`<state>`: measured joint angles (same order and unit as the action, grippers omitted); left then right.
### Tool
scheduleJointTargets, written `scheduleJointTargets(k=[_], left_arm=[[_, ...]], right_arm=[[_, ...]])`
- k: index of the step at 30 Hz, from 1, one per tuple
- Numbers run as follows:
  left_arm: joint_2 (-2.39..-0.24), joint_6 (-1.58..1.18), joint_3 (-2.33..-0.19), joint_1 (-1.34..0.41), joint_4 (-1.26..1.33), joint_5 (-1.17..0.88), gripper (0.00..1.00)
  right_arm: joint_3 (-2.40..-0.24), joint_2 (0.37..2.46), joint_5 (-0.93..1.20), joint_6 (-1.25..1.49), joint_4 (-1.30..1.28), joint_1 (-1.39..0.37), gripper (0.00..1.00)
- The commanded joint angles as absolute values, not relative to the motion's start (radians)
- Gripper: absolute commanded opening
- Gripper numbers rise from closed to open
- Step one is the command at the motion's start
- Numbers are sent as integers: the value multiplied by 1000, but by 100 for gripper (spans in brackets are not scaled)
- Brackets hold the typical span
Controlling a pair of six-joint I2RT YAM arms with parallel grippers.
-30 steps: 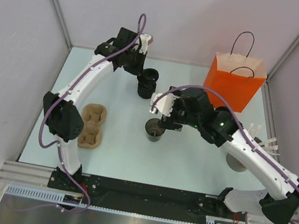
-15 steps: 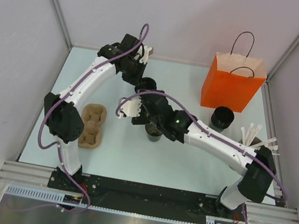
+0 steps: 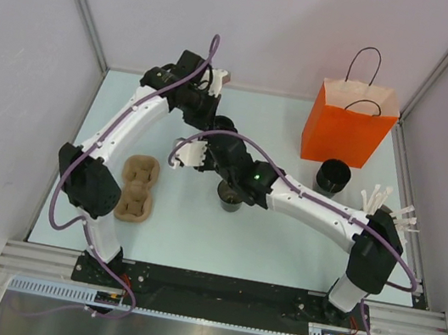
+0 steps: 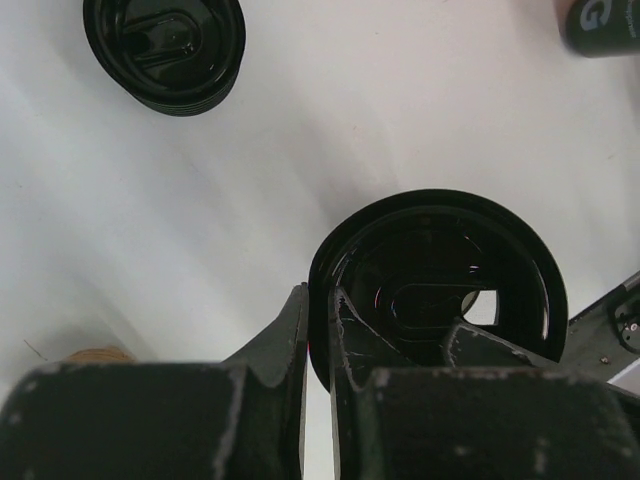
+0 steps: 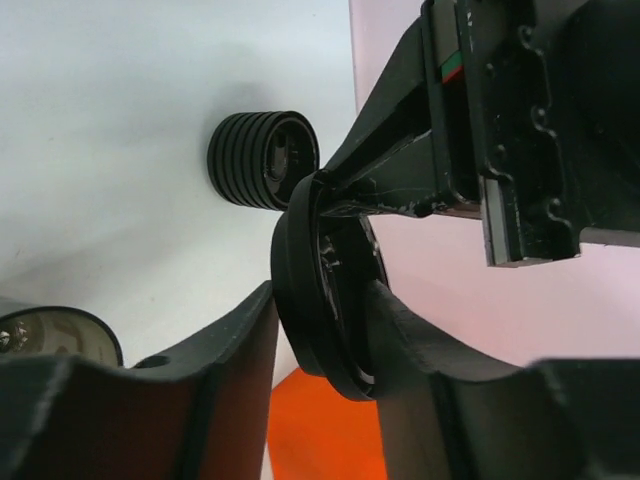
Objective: Pack the takeout coffee
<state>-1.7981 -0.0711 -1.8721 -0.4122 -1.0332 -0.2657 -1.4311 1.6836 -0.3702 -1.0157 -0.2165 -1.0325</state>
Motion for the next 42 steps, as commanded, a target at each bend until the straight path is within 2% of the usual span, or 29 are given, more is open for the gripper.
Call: scheduleJointTargets(k=[1, 5, 6, 8, 10, 12, 13, 17, 18, 21, 23, 25, 28, 34, 37, 42], left_arm=[[-1724, -77, -1862, -416, -1031, -319, 0], [-1706, -74, -1862, -416, -1029, -328, 4], [-1703, -71, -1862, -416, -1025, -330, 7], [-1695, -68, -1865, -416, -1022, -330, 22], [-1689, -57, -1879, -416, -1012, -324, 35], [-1693, -42, -1908, -413, -1003, -301, 42], [-1690, -34, -1917, -411, -991, -290, 50], [-1668, -15, -1922, -365, -864, -276, 62], [-1663, -8, -1916, -353, -838, -293, 68], [-1623, -3, -1830, -301, -704, -413, 76], [-1597, 21, -1752, -269, -614, -494, 79], [-1579, 26, -1689, -239, -548, -658, 84], [-1534, 5, -1588, -227, -421, -837, 84], [-1461, -81, -1470, -229, -201, -1153, 89], [-1427, -138, -1419, -239, -62, -1186, 93], [-1417, -138, -1425, -259, -63, -1247, 93]], right_arm=[[-1476, 1692, -379, -1016, -156, -1022, 39], [-1477, 1684, -379, -1008, -175, -1022, 19], [-1477, 1677, -376, -1006, -184, -1023, 17], [-1477, 1667, -367, -996, -218, -1028, 13], [-1485, 1646, -353, -968, -254, -1031, 12], [-1496, 1629, -318, -916, -323, -1032, 12], [-1517, 1608, -304, -896, -351, -1031, 12], [-1586, 1546, -151, -770, -510, -1008, 12], [-1604, 1534, -112, -746, -537, -987, 12], [-1675, 1482, 82, -635, -627, -909, 12], [-1713, 1448, 252, -549, -660, -849, 12], [-1724, 1427, 421, -502, -673, -749, 13], [-1718, 1401, 637, -411, -672, -625, 13], [-1579, 1371, 1059, -161, -479, -433, 15], [-1505, 1391, 1210, 38, -304, -368, 15], [-1448, 1440, 1327, 240, -117, -347, 17]])
